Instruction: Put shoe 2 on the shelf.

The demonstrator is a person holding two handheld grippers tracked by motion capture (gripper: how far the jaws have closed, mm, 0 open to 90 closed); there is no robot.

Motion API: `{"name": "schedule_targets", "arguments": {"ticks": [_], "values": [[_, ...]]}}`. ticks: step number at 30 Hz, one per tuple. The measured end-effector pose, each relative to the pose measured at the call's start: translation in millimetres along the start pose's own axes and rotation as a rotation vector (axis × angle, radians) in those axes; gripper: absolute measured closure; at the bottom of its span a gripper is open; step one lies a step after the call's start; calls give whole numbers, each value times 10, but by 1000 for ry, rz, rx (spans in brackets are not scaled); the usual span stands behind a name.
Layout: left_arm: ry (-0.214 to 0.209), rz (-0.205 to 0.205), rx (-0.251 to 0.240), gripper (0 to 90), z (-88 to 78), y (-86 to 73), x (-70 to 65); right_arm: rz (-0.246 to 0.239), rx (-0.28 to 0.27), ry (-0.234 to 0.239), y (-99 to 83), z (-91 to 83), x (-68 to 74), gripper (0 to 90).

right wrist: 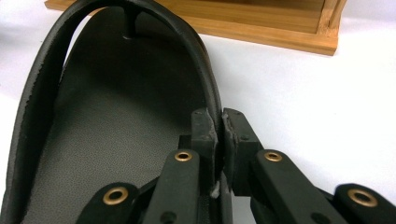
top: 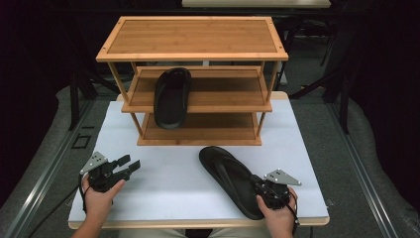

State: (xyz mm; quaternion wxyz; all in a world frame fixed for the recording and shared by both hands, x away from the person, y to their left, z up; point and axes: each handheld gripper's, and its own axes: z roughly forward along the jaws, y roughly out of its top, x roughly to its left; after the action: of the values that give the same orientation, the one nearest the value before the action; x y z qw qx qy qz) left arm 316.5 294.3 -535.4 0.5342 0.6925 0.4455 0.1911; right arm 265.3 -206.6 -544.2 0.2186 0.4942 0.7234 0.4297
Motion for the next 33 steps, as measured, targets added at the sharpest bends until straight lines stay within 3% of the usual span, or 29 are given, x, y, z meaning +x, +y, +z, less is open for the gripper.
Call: {"name": "schedule_targets", "arguments": {"ticks": [14, 33], "values": [[-3, 2, 6, 448, 3, -5, 0, -2, -45, 16, 20, -48, 40, 834], [-13, -16, 23, 436, 23, -20, 6, 4, -63, 21, 29, -92, 43, 829]]}}
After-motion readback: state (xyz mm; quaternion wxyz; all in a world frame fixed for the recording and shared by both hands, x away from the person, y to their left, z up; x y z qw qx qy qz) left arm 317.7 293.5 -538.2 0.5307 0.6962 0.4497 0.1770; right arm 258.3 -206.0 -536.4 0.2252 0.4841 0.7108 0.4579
